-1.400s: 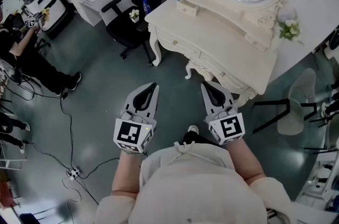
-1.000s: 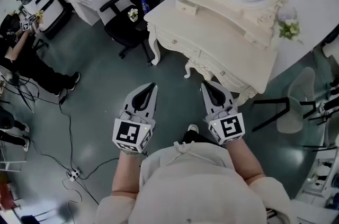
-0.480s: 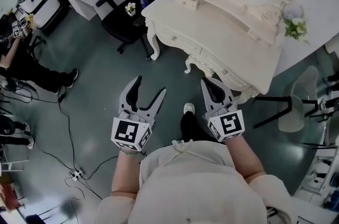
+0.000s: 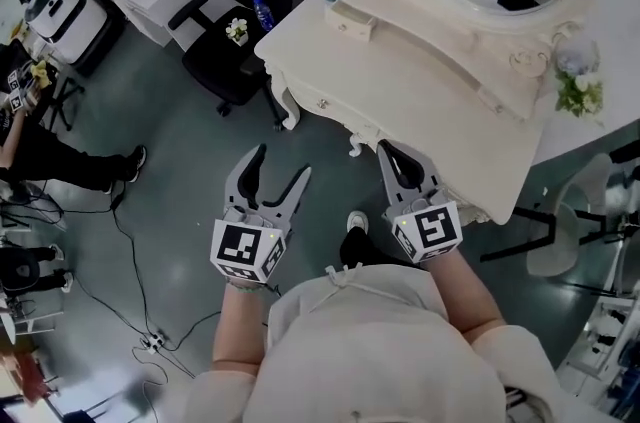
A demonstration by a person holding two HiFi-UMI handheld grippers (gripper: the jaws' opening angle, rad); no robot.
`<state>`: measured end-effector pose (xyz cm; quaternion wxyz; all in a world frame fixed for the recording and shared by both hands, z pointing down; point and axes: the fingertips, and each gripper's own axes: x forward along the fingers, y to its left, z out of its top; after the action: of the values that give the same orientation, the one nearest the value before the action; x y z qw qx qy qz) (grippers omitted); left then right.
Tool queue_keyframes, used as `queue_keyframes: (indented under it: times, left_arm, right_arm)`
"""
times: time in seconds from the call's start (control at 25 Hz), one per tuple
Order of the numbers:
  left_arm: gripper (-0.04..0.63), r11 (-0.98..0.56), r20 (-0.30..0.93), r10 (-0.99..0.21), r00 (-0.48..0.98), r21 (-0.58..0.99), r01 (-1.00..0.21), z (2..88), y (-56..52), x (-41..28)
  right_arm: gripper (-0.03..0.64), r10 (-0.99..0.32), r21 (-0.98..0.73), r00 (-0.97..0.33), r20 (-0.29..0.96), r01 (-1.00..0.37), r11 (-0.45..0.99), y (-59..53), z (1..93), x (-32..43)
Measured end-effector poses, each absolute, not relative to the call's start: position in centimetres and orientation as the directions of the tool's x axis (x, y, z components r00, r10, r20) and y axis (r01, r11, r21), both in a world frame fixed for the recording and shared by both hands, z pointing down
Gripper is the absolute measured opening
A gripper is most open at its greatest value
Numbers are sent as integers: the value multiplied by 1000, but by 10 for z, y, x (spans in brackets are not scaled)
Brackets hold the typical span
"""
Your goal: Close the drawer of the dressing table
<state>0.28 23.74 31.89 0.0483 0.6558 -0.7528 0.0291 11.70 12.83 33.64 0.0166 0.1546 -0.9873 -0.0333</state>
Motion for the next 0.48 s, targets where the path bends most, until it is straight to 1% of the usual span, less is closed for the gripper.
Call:
queue_keyframes:
  times: [0.2, 0.48]
  left_arm:
    - [321, 134, 150, -980, -128, 31, -990, 328, 163, -31]
    - [322, 118, 181, -977, -111, 30, -993, 333, 82, -58]
  right_arm:
    - [5, -309, 64, -950, 39, -306, 950, 54, 338, 85]
    - [5, -336, 45, -940, 52, -334, 941, -23, 336, 59]
